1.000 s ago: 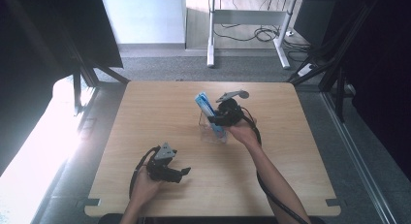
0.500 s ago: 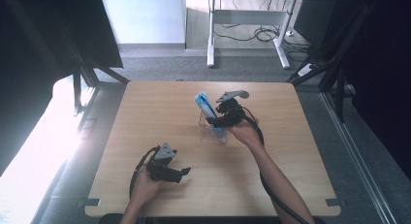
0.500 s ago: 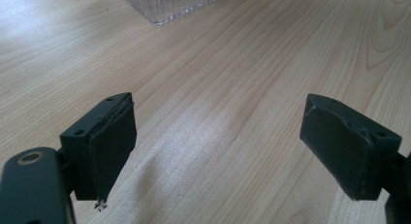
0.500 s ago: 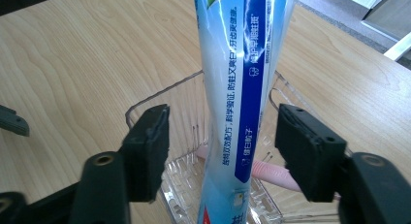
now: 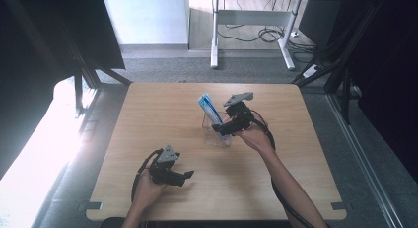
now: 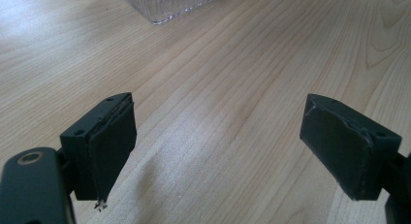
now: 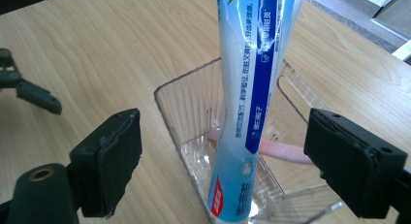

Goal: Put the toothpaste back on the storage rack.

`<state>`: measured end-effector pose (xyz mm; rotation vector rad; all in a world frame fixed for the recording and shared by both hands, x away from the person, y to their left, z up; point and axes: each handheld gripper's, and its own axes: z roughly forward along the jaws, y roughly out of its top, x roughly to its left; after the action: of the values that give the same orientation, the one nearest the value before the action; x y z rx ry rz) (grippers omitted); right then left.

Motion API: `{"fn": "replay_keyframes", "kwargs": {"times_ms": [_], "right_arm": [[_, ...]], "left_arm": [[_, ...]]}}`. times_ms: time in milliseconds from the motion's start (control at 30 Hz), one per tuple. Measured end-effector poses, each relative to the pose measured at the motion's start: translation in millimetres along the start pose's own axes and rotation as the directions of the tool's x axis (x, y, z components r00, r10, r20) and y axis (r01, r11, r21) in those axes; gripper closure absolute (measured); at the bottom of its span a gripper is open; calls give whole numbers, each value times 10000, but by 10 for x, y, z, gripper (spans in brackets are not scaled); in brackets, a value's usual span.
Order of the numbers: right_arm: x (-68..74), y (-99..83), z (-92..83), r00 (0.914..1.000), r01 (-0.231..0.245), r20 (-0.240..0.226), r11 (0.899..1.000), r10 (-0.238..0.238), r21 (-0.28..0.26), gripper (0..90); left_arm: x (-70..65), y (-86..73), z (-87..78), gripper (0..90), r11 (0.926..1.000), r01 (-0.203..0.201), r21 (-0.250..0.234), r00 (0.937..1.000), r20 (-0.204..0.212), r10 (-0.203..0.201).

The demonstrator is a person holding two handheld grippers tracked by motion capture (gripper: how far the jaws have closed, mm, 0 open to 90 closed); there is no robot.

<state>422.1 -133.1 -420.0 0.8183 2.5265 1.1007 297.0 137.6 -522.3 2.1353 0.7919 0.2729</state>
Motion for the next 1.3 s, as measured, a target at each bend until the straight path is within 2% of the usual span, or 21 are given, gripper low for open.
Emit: {"fn": "replay_keyframes", "kwargs": {"times_ms": [333, 767, 867, 1100, 1300], "right_arm": [[49, -106, -204, 9999, 128, 86, 9998, -130, 149, 28], [62, -352, -470, 9997, 57, 226, 10000, -59, 66, 13], [68, -418, -531, 9998, 25, 204, 10000, -27, 86, 24], [74, -608, -651, 9993, -3, 361, 9999, -1, 136, 23], [66, -829, -743, 9986, -291, 436, 9996, 289, 38, 14]], "left_arm": [[4, -8, -7, 132, 9998, 157, -127, 9998, 142, -155], [19, -12, -30, 134, 9980, 499, -384, 9978, 458, -481], [25, -15, -26, 134, 9985, 429, -333, 9981, 465, -413], [31, -25, -13, 134, 9989, 436, -174, 9980, 466, -428], [43, -35, -14, 134, 9981, 583, -191, 9972, 491, -573]]}}
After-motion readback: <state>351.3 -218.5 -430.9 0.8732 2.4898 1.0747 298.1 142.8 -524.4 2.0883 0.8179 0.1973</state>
